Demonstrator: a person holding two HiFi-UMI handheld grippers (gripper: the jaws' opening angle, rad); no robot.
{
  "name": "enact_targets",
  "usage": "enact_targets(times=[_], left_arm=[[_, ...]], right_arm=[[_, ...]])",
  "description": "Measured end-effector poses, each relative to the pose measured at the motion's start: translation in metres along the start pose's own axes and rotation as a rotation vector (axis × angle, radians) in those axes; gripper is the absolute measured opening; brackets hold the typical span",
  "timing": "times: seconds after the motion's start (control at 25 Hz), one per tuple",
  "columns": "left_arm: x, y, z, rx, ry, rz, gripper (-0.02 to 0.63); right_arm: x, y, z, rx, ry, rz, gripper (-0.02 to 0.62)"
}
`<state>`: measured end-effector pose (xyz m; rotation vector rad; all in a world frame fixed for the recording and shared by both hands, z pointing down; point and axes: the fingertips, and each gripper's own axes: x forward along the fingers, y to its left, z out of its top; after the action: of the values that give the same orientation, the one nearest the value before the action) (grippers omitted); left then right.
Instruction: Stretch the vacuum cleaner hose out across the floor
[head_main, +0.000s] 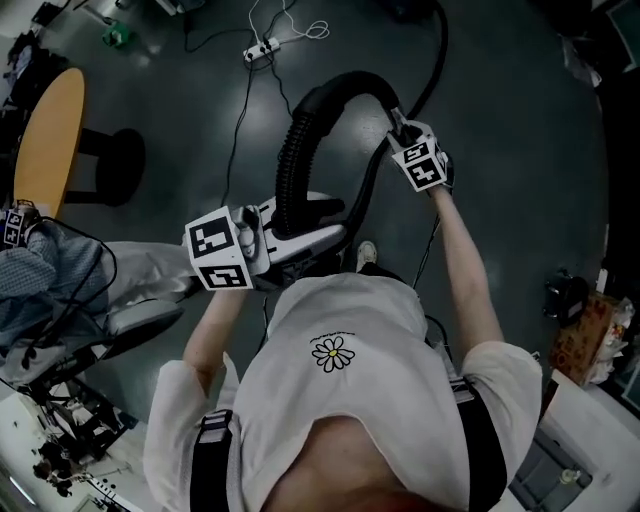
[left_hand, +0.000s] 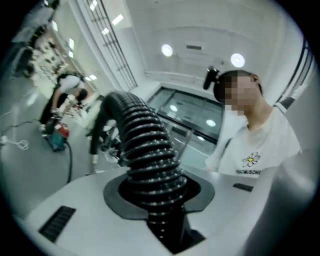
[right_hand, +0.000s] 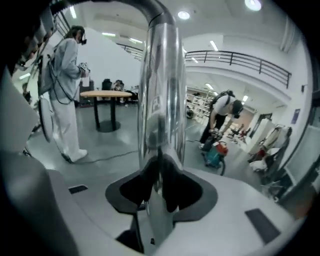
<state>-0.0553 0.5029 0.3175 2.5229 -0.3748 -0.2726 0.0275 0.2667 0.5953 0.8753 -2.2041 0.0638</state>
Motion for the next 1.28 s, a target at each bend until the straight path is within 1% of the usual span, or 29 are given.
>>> enact_targets(times=[0.04,0.08,0.12,0.2,0.28,0.32,0.36,0.4,0.48,0.52,0.56,0.64,0.68,0.76,0.88,0.96,1.0,1.12,1.2,1.28], left_arm=[[-0.008,0.015,0.001,-0.030,-0.043,0.084,0.110],[-0.014,0.026,-0.001,-0.044,-0.058,0.151,0.110],[-0.018,0.032,-0.005,-0.040,-0.044,0.196,0.110],[-0.018,0.035,-0.013,0.017,0.014,0.240,0.112],[-0.015,0.034,-0.017,0.101,0.066,0.261,0.126],[-0.014,0.033,-0.018,0.128,0.090,0.265,0.154],[-0.013,0.031,-0.019,0.135,0.109,0.262,0.181],[-0.013,0.028,-0.017,0.123,0.113,0.250,0.195],[-0.020,0.021,-0.003,0.075,0.065,0.224,0.195],[-0.025,0.018,0.009,0.068,0.039,0.222,0.196],[-0.029,0.018,0.020,0.082,0.028,0.225,0.195],[-0.022,0.018,0.042,0.149,0.035,0.214,0.196],[-0.012,0.018,0.055,0.182,0.036,0.187,0.196],[0.021,0.012,0.078,0.232,0.030,0.090,0.199],[0.082,-0.005,0.100,0.272,0.060,-0.077,0.247],[0.113,-0.015,0.106,0.284,0.115,-0.157,0.284],[0.122,-0.020,0.110,0.285,0.138,-0.186,0.288],[0.136,-0.034,0.111,0.253,0.185,-0.263,0.303],[0.136,-0.038,0.113,0.226,0.183,-0.292,0.307],[0.132,-0.033,0.120,0.205,0.164,-0.300,0.307]], right_arm=[[-0.013,-0.024,-0.006,-0.020,0.013,-0.067,0.156],[-0.028,-0.047,-0.010,-0.054,0.027,-0.128,0.156],[-0.044,-0.068,-0.012,-0.099,0.038,-0.183,0.156],[-0.081,-0.107,-0.006,-0.176,0.034,-0.290,0.156],[-0.122,-0.147,0.006,-0.199,-0.005,-0.424,0.158],[-0.144,-0.167,0.012,-0.200,-0.029,-0.499,0.158],[-0.165,-0.186,0.017,-0.205,-0.048,-0.568,0.158],[-0.186,-0.201,0.021,-0.218,-0.059,-0.626,0.158],[-0.225,-0.223,0.031,-0.271,-0.060,-0.724,0.158],[-0.242,-0.230,0.037,-0.318,-0.057,-0.772,0.158],[-0.259,-0.234,0.046,-0.381,-0.057,-0.818,0.158],[-0.284,-0.230,0.074,-0.542,-0.075,-0.892,0.158],[-0.292,-0.222,0.093,-0.632,-0.096,-0.918,0.158],[-0.302,-0.198,0.138,-0.797,-0.160,-0.944,0.158],[-0.308,-0.160,0.196,-0.969,-0.256,-0.930,0.158],[-0.311,-0.142,0.219,-1.046,-0.305,-0.908,0.158],[-0.313,-0.133,0.228,-1.079,-0.330,-0.893,0.158],[-0.318,-0.105,0.246,-1.170,-0.396,-0.847,0.158],[-0.318,-0.096,0.261,-1.212,-0.421,-0.843,0.158],[-0.314,-0.092,0.277,-1.244,-0.438,-0.855,0.158]])
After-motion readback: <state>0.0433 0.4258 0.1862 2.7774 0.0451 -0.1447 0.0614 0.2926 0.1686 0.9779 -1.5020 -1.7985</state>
